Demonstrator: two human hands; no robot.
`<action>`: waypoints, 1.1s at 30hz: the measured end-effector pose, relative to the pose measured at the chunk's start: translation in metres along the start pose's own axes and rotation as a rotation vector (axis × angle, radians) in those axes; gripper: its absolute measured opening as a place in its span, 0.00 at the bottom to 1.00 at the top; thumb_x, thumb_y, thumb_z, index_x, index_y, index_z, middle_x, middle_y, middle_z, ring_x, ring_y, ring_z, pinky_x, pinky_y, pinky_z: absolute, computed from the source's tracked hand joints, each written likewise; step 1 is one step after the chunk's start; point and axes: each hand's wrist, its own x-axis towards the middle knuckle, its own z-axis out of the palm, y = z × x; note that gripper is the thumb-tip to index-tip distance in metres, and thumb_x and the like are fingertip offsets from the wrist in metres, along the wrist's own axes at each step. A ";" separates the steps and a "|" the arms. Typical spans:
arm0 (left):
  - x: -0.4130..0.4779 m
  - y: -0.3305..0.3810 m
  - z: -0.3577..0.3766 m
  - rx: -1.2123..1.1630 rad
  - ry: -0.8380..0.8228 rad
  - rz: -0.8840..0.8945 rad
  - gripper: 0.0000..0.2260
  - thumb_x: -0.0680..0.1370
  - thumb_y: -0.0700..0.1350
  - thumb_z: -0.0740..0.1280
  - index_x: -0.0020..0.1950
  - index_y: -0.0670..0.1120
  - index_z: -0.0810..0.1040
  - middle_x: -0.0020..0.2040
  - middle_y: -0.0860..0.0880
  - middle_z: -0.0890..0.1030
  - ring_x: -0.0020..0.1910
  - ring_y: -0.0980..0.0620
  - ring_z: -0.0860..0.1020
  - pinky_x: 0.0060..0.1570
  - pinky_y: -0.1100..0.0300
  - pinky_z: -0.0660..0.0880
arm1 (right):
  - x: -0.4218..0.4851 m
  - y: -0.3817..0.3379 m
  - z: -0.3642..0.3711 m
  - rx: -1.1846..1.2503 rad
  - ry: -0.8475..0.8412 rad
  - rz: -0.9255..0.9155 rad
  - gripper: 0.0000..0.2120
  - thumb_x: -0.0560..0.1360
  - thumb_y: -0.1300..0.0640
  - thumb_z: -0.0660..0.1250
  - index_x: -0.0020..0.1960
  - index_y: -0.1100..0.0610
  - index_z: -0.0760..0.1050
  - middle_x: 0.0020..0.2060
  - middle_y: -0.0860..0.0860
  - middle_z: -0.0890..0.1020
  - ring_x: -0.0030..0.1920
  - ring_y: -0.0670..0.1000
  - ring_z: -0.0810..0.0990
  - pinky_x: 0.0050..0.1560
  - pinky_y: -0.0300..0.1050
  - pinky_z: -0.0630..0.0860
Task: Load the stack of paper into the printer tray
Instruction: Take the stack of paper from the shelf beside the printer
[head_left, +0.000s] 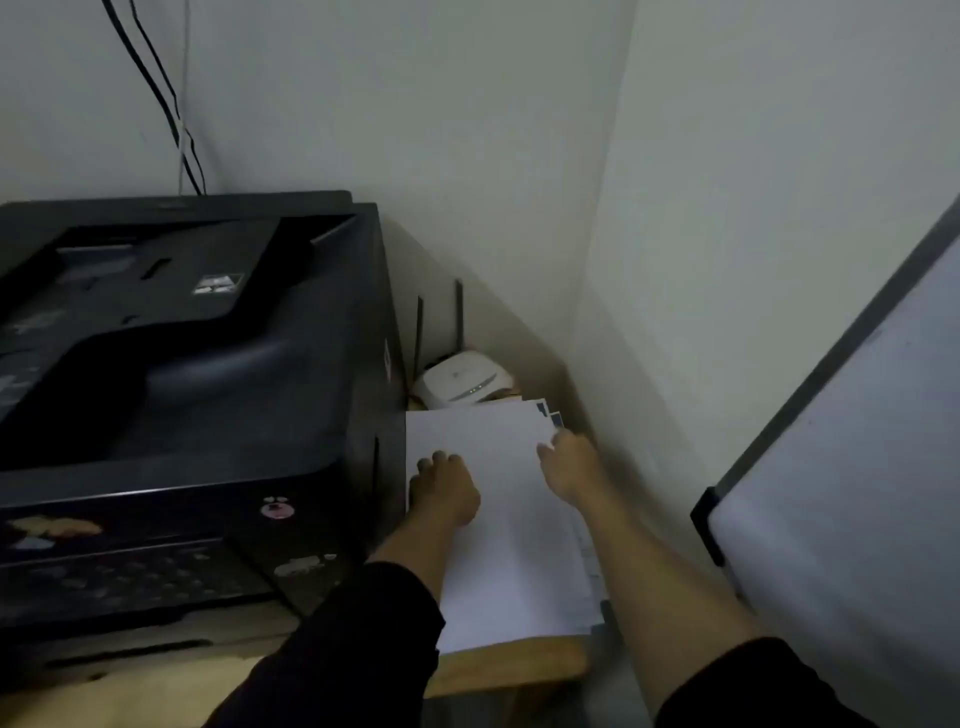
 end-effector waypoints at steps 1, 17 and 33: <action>-0.004 -0.006 0.005 0.055 -0.052 -0.038 0.21 0.79 0.46 0.60 0.70 0.41 0.65 0.70 0.42 0.65 0.69 0.41 0.64 0.65 0.51 0.67 | -0.001 0.005 0.007 -0.035 -0.057 0.057 0.16 0.80 0.55 0.58 0.58 0.67 0.74 0.58 0.63 0.77 0.56 0.61 0.77 0.52 0.45 0.74; -0.005 -0.021 0.039 0.145 -0.086 -0.059 0.24 0.80 0.48 0.61 0.72 0.39 0.61 0.73 0.42 0.57 0.70 0.42 0.63 0.68 0.54 0.66 | -0.007 0.000 0.052 0.015 0.056 0.462 0.23 0.74 0.57 0.66 0.66 0.62 0.64 0.63 0.61 0.71 0.64 0.61 0.68 0.64 0.57 0.67; -0.007 -0.021 0.039 0.177 -0.083 -0.046 0.25 0.80 0.46 0.60 0.74 0.38 0.58 0.74 0.42 0.55 0.72 0.42 0.61 0.69 0.54 0.63 | -0.012 -0.011 0.048 0.017 0.049 0.564 0.24 0.74 0.53 0.67 0.65 0.61 0.65 0.65 0.62 0.70 0.63 0.61 0.70 0.63 0.56 0.68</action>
